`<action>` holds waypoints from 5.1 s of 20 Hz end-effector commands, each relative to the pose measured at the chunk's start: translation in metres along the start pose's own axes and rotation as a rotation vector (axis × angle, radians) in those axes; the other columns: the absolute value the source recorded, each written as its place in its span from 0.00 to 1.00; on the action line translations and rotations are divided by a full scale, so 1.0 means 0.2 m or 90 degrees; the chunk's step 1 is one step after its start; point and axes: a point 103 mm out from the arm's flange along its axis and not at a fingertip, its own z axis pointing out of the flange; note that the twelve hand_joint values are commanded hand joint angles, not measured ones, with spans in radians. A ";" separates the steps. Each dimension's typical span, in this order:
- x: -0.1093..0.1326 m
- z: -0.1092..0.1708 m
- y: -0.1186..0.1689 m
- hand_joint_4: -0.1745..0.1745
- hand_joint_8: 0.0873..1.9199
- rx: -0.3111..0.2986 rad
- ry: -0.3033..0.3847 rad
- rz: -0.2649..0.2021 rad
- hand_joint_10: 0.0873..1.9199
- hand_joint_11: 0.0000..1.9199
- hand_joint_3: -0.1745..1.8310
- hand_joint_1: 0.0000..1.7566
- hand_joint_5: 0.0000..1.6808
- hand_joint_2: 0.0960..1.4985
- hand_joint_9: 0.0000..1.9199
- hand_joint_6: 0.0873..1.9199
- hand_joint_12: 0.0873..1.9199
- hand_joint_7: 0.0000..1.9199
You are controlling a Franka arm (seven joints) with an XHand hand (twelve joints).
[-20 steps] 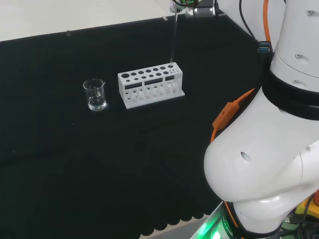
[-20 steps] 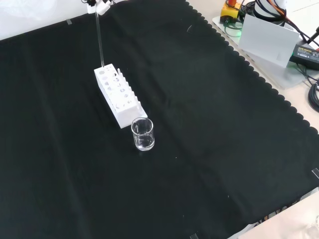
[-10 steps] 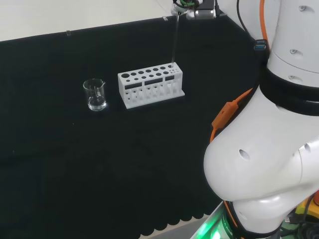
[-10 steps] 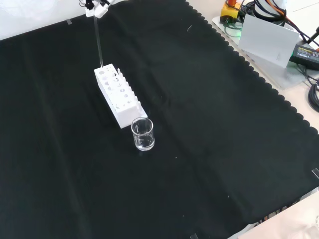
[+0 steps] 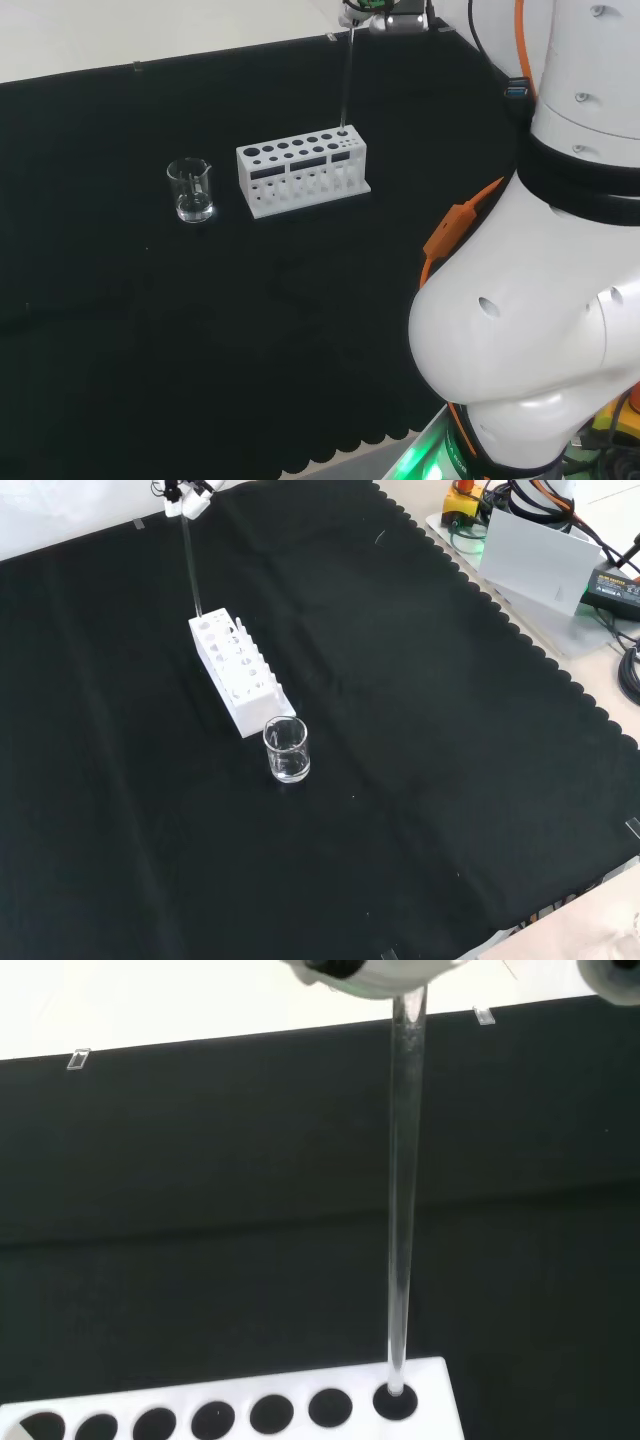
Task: Put the glass rod back on the white test tube rack.
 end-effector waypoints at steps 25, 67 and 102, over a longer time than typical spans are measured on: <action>-0.03 0.21 0.08 0.00 0.15 0.037 0.014 -0.013 0.03 0.82 0.00 0.76 0.86 0.67 0.96 0.00 0.30 0.78; -0.12 0.39 0.14 0.02 0.01 0.117 0.029 -0.028 0.03 0.85 0.00 0.76 0.84 0.66 0.98 0.01 0.29 0.83; -0.09 0.26 0.09 0.00 0.00 0.135 0.062 -0.033 0.07 1.00 0.00 0.77 0.47 0.55 1.00 0.41 0.36 0.71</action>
